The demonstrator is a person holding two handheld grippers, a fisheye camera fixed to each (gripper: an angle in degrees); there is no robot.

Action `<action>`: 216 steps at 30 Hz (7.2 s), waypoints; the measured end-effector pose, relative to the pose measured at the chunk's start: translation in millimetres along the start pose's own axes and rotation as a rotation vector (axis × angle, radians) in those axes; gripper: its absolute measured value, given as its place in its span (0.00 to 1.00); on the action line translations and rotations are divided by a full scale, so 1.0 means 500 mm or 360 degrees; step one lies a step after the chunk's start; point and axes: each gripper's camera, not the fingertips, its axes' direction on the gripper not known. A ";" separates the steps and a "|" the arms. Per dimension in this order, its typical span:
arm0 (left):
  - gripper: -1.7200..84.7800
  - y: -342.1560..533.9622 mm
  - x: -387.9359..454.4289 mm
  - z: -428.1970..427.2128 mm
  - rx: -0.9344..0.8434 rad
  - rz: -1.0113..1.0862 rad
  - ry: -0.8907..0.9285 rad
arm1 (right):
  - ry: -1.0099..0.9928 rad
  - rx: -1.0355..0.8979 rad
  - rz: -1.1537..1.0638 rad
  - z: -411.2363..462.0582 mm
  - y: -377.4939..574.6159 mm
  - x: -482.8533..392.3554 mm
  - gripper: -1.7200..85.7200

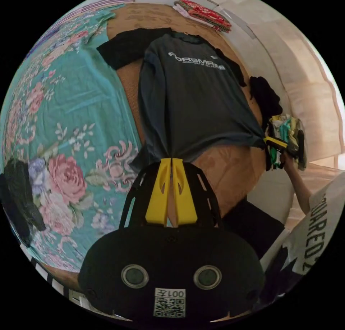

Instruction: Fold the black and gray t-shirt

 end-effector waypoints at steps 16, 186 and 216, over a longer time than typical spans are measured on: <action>0.01 0.202 -0.246 0.107 -0.0124 -0.0214 0.0557 | -0.0451 -0.0339 0.0250 0.088 0.169 0.072 0.02; 0.03 -2.065 2.184 0.772 -0.0408 0.2084 0.0938 | -0.0200 0.1008 -0.0146 0.449 -0.244 0.358 0.03; 0.10 -1.641 1.928 0.783 0.0119 0.1106 0.0124 | -0.0320 0.0310 -0.0029 0.503 -0.531 0.454 0.08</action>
